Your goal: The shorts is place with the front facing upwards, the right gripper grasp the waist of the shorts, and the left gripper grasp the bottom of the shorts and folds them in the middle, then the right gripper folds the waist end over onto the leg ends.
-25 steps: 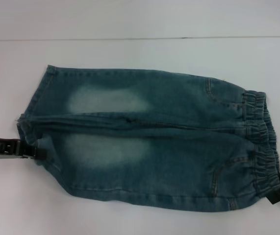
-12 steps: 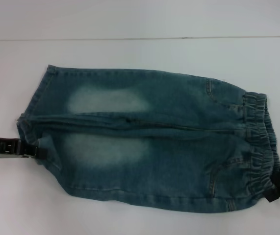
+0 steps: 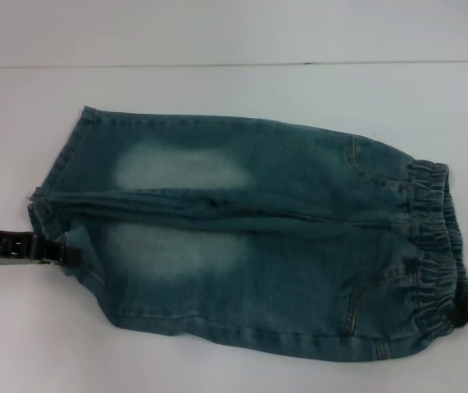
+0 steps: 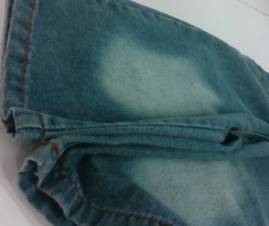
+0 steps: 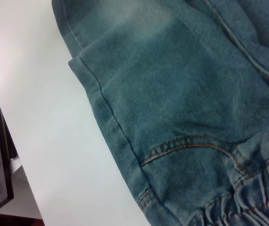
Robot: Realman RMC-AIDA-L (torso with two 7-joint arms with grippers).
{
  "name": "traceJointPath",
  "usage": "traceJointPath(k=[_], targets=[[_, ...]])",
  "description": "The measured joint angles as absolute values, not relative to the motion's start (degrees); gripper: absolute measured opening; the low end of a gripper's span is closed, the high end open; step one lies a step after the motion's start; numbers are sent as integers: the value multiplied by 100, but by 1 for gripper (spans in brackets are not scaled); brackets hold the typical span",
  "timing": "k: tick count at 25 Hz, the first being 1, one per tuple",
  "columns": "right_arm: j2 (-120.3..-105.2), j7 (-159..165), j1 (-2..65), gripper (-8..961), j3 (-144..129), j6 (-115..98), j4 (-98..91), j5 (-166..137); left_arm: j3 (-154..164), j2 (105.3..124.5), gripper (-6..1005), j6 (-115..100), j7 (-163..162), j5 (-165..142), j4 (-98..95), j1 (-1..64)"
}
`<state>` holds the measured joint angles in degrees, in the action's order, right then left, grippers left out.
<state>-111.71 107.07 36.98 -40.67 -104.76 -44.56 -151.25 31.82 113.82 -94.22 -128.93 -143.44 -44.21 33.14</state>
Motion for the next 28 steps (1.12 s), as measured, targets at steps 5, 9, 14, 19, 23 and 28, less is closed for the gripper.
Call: traceJointPath(k=[5, 9, 14, 19, 23, 28], targets=[[-11171, 10699, 3677, 150, -4019, -10475, -4456, -15124, 3182, 11387, 79, -9427, -12893, -14307, -4421, 3323], [-11157, 10695, 3652, 61, -3897, -10472, -4456, -15091, 3182, 11330, 80, -9527, -12899, -14013, -4460, 3352], [-11142, 10595, 3486, 27, -3478, -10500, -4429, -15061, 3157, 11261, 79, -9753, -12943, -13630, -4470, 3315], [-11128, 10326, 3260, 27, -2965, -10556, -4394, -14846, 2935, 11129, 80, -9884, -12963, -13514, -4286, 3349], [-11052, 10168, 3123, 26, -2529, -10569, -4314, -14377, 2849, 11048, 80, -9839, -12986, -13450, -4210, 3446], [-10956, 10343, 2959, 26, -1951, -10429, -4074, -13624, 2725, 10991, 79, -9515, -13077, -13365, -4224, 3506]])
